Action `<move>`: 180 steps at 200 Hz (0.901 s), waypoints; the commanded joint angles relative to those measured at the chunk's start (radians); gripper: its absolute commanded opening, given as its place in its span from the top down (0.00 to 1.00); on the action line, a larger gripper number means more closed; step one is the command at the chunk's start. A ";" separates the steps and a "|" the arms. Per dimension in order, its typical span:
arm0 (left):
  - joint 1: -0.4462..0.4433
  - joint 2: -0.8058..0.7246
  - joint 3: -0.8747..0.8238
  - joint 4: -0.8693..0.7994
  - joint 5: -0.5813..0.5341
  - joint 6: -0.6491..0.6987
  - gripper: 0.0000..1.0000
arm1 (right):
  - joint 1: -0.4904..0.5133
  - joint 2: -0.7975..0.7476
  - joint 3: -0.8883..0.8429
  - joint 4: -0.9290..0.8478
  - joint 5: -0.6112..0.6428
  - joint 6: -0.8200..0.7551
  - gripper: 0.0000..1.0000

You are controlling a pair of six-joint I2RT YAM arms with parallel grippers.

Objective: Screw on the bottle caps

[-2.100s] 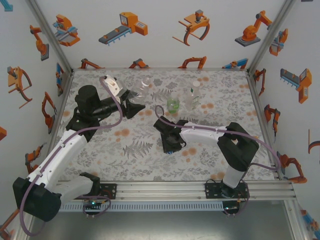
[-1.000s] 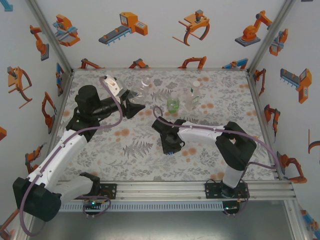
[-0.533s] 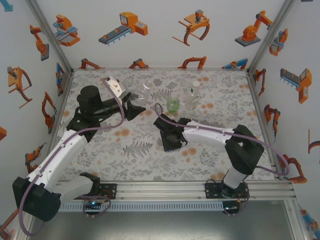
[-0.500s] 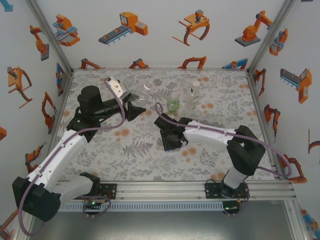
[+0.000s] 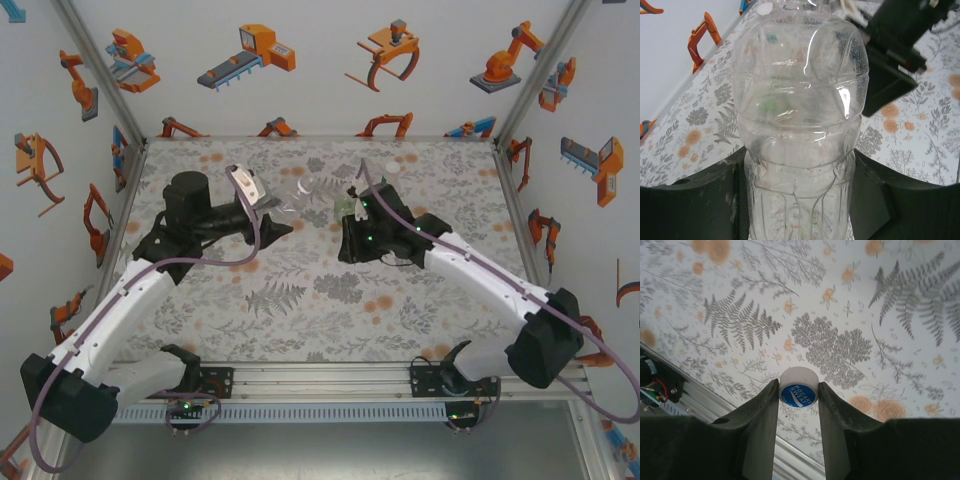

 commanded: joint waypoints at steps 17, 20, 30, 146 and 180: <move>-0.038 -0.005 0.038 -0.070 0.039 0.094 1.00 | -0.005 -0.151 -0.015 0.154 -0.083 -0.211 0.85; -0.042 -0.005 0.040 -0.075 0.040 0.101 1.00 | -0.005 -0.161 -0.018 0.163 -0.087 -0.221 0.86; -0.050 -0.001 0.044 -0.087 0.040 0.112 1.00 | -0.005 -0.194 -0.025 0.192 -0.103 -0.255 0.86; -0.137 0.004 0.041 -0.226 0.080 0.331 1.00 | 0.009 -0.407 -0.101 0.306 -0.447 -0.793 0.99; -0.172 0.007 0.043 -0.269 0.075 0.394 1.00 | 0.021 -0.413 -0.075 0.258 -0.464 -0.905 1.00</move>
